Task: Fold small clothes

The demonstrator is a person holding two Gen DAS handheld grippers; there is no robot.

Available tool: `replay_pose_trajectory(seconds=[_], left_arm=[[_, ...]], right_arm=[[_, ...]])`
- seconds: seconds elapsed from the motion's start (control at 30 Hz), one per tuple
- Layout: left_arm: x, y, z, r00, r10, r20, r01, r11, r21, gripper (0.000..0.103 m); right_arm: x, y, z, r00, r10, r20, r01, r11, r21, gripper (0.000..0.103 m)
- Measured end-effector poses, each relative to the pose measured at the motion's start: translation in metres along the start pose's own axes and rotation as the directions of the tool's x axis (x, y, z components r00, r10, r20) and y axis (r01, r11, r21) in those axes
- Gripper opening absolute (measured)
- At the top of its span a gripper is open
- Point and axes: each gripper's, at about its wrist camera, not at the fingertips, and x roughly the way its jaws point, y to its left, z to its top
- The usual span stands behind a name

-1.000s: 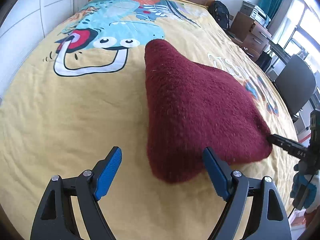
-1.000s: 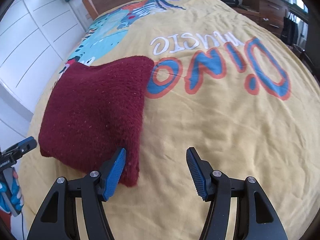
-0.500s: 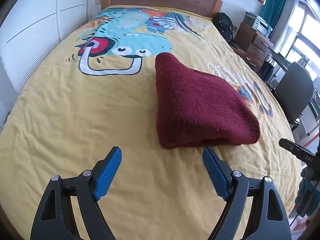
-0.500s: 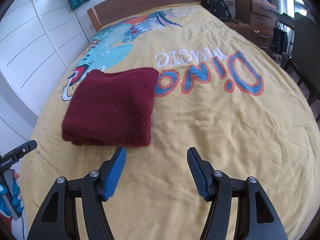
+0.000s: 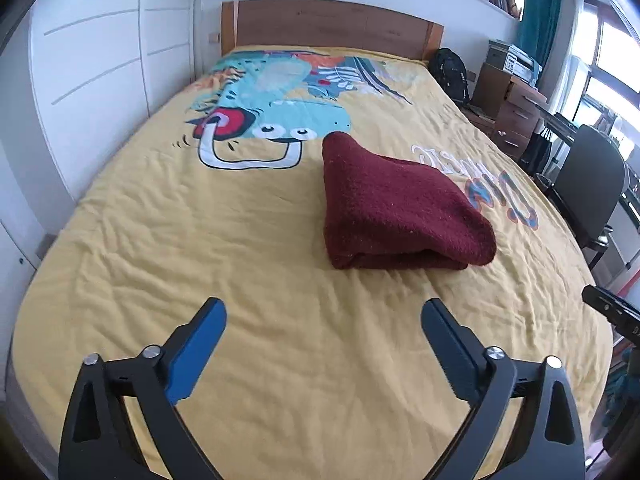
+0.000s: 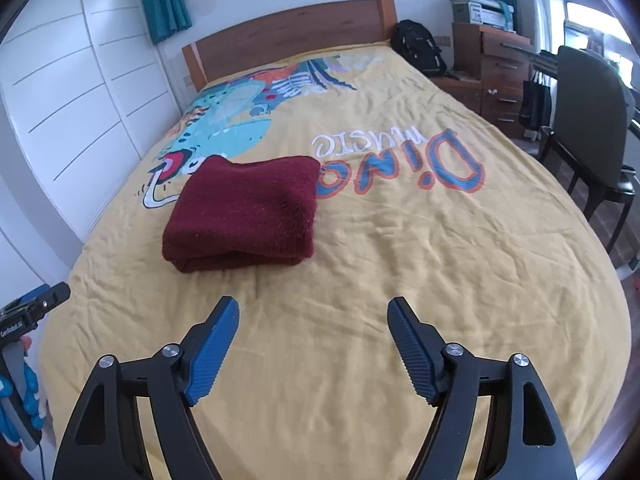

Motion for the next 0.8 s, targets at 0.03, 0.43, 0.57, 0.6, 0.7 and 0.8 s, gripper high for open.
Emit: replay_pose_trajectory(seconds=[0.03,0.43,0.57,0.6,0.7,0.8], left_arm=[[-0.004,0.0,-0.004,1.0,0.005,0.006,-0.005,1.0,0.004,0.102],[-0.054,-0.004,-0.04,0.994,0.074,0.078,-0.078,0.996,0.049,0.102],[-0.064,-0.003,-0.047,0.991,0.094,0.094,-0.099,0.994,0.053,0.102],[-0.066,-0.002,-0.049,0.99,0.098,0.098,-0.104,0.993,0.056,0.102],[-0.073,-0.001,-0.055,0.989,0.098,0.109,-0.104,0.993,0.057,0.102],[-0.081,-0.002,-0.059,0.988,0.088,0.123,-0.096,0.994,0.055,0.102]], right_arm=[[-0.007,0.001,-0.004,1.0,-0.006,0.008,0.006,1.0,0.002,0.082],[-0.056,0.001,-0.029,0.995,-0.05,0.081,0.049,0.999,0.01,0.103],[-0.067,0.006,-0.037,0.994,-0.05,0.096,0.051,0.999,-0.002,0.103],[-0.069,0.007,-0.039,0.994,-0.051,0.098,0.051,0.999,-0.006,0.103],[-0.072,0.012,-0.048,0.993,-0.053,0.101,0.055,0.998,-0.016,0.103],[-0.073,0.015,-0.052,0.994,-0.055,0.098,0.057,0.998,-0.022,0.103]])
